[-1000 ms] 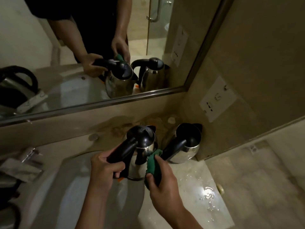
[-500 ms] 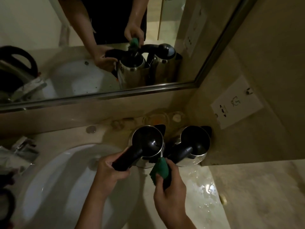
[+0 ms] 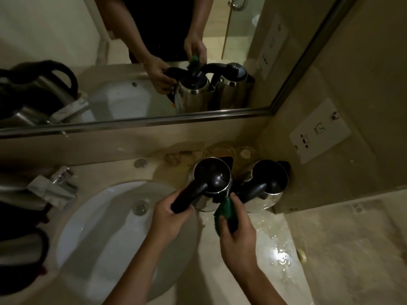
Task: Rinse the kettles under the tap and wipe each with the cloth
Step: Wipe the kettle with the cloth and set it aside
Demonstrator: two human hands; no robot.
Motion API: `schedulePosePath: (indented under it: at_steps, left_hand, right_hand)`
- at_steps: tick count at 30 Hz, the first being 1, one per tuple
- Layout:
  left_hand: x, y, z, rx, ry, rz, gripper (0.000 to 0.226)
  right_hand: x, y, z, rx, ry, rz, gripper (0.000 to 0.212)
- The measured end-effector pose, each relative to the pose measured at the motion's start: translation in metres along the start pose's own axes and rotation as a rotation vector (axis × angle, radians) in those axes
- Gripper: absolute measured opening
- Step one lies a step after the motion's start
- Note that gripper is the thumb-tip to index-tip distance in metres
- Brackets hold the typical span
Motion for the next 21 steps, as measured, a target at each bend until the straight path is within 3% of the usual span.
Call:
schedulePosePath:
  at_steps: [2, 7, 11, 13, 15, 19, 21]
  left_hand:
    - [-0.011, 0.001, 0.004, 0.042, 0.010, -0.060, 0.046]
    - [-0.049, 0.018, -0.007, -0.062, 0.082, -0.180, 0.074]
    - [-0.082, 0.052, -0.024, 0.025, 0.130, -0.201, 0.058]
    - [-0.099, 0.076, -0.037, 0.062, 0.168, -0.182, 0.053]
    - [-0.117, 0.103, -0.048, 0.061, 0.196, -0.127, 0.046]
    - [-0.148, 0.162, -0.075, 0.066, 0.259, 0.016, 0.070]
    - [-0.166, 0.191, -0.087, 0.290, 0.223, 0.072, 0.055]
  right_hand:
    - [0.000, 0.001, -0.001, -0.030, 0.023, -0.036, 0.059]
    - [-0.029, 0.008, -0.004, -0.231, -0.049, -0.153, 0.049]
    - [-0.050, 0.005, -0.007, -0.369, -0.248, -0.272, 0.041]
    - [-0.057, -0.005, -0.020, -0.448, -0.367, -0.384, 0.042]
    - [-0.063, -0.020, -0.042, -0.464, -0.382, -0.435, 0.056]
    - [-0.081, -0.065, -0.102, -0.331, -0.246, -0.494, 0.060]
    - [-0.093, -0.088, -0.131, -0.218, -0.191, -0.497, 0.051]
Point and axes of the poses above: each hand's wrist, its own x-axis towards the middle knuckle, its own y-axis out of the back of the hand, z = x × y, the point moved 1 cm from there along x, towards the middle knuckle, and after that the axes turned 13 degrees about y, right-handed, at the moved point
